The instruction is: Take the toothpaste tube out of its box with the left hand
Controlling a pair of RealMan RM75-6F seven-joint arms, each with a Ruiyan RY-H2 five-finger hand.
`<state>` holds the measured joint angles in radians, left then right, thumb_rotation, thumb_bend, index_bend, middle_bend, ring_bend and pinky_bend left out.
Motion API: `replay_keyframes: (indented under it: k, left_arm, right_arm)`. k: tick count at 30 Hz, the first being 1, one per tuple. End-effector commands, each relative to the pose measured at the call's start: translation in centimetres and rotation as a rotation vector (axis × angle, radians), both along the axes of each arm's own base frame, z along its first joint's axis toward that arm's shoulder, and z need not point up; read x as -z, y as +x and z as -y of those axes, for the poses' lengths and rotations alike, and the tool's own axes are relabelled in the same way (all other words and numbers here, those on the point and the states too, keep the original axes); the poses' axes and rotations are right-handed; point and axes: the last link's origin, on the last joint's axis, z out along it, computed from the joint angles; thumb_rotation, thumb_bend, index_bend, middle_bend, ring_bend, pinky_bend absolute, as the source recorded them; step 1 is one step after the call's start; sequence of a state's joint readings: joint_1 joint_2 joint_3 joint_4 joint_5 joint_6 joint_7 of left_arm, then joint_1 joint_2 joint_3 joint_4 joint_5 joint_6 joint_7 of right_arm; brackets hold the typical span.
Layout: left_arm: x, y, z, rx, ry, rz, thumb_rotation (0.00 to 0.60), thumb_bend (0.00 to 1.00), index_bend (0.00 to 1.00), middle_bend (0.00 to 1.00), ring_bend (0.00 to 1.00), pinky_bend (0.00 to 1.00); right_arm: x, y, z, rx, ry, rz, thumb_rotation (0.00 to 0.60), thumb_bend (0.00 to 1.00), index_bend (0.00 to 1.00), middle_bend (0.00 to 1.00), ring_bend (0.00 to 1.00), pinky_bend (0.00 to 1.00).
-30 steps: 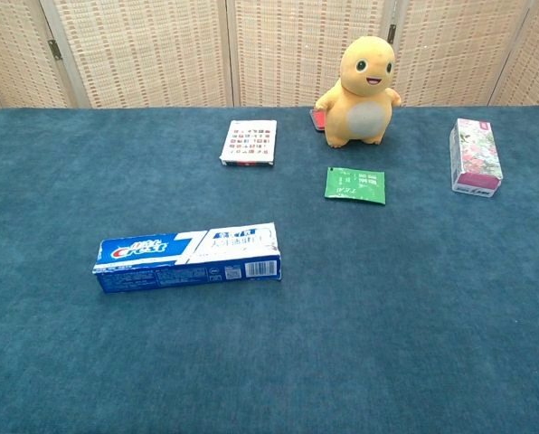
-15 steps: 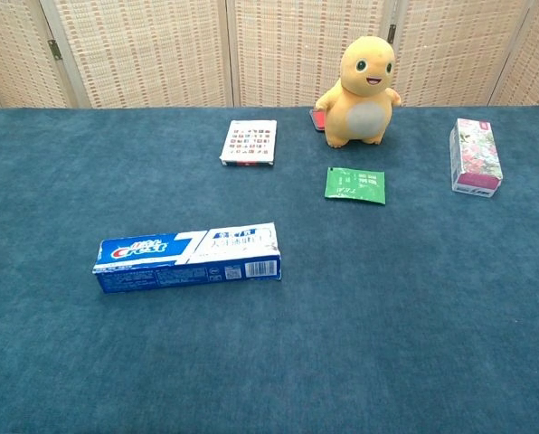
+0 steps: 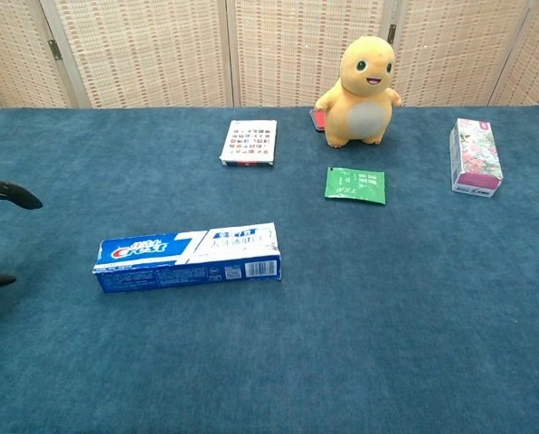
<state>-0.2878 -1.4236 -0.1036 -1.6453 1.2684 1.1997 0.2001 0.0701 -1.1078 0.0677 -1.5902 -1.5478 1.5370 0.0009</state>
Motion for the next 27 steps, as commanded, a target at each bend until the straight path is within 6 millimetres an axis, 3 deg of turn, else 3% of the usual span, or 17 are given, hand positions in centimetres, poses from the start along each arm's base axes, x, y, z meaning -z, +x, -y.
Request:
replay_keyframes:
  k: [1, 8, 27]
  left_arm:
    - [1.4, 0.7, -1.1, -0.005, -0.041, 0.038, 0.6, 0.22, 0.25, 0.23, 0.11, 0.1]
    - [2.3, 1.8, -2.0, -0.043, -0.105, 0.147, 0.6, 0.22, 0.28, 0.25, 0.13, 0.11]
    - [5.2, 2.7, -3.6, -0.045, -0.124, 0.129, 0.6, 0.22, 0.29, 0.26, 0.13, 0.11]
  right_arm:
    - [-0.9, -0.2, -0.4, -0.003, -0.036, 0.026, 0.6, 0.11, 0.0, 0.0, 0.0, 0.0]
    - [-1.9, -0.7, -0.6, 0.008, -0.071, 0.055, 0.6, 0.11, 0.0, 0.0, 0.0, 0.0]
    - [-1.8, -0.6, -1.2, 0.004, -0.078, 0.045, 0.6, 0.11, 0.0, 0.0, 0.0, 0.0]
